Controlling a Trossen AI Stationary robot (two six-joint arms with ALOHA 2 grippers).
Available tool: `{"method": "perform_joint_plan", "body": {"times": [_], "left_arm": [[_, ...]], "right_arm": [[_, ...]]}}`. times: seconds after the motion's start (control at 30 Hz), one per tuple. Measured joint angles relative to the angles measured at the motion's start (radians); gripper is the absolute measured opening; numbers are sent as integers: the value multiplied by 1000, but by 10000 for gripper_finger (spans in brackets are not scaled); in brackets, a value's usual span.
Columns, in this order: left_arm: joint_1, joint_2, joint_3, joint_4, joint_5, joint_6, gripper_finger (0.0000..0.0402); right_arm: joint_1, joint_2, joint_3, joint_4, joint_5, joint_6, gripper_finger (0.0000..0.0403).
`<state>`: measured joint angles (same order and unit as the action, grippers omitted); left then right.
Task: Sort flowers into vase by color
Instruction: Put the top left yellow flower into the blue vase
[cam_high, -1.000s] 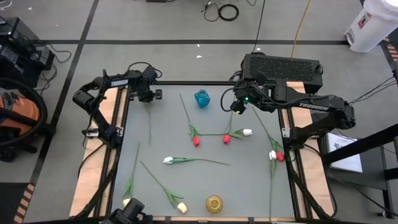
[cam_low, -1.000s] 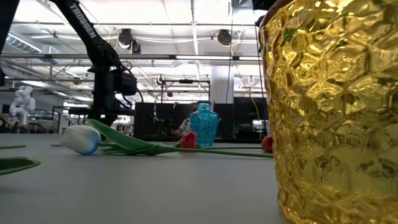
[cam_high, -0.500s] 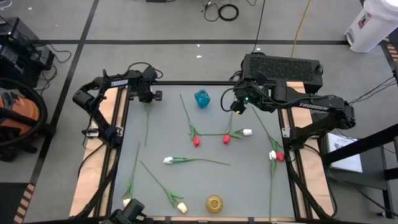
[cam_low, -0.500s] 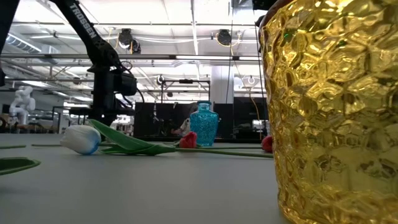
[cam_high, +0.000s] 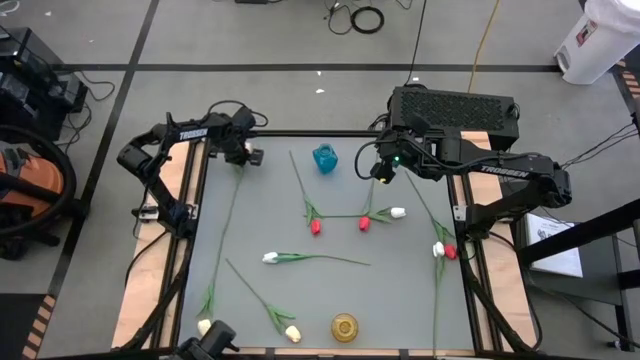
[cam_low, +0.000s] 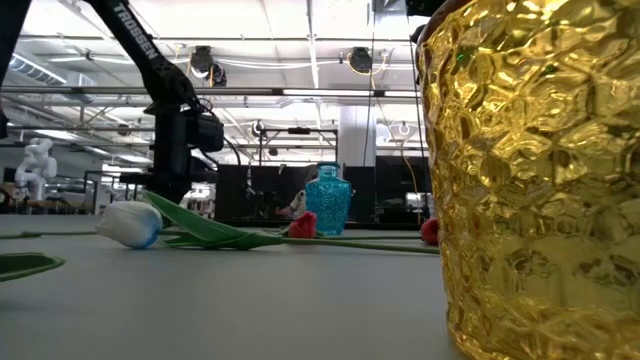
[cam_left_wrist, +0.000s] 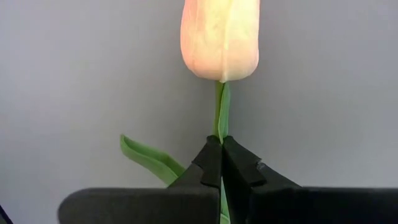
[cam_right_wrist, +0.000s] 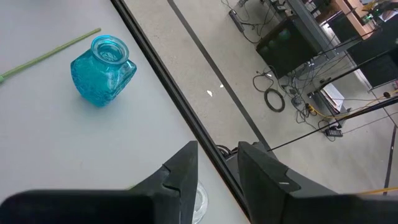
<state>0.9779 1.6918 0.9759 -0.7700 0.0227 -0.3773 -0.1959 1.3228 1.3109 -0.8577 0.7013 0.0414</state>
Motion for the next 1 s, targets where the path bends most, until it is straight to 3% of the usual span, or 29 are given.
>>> {"method": "perform_joint_plan", "body": {"times": [0.3, 0.6, 1.0], "left_arm": [[-5, -61, 75, -10, 0, 44, 4], [-12, -198, 122, -26, 2, 62, 4], [-47, -379, 217, 13, 99, 214, 4]], "right_arm": [[0, 0, 0, 0, 0, 12, 105], [0, 0, 0, 10, 0, 26, 105], [0, 0, 0, 16, 0, 25, 105]]}}
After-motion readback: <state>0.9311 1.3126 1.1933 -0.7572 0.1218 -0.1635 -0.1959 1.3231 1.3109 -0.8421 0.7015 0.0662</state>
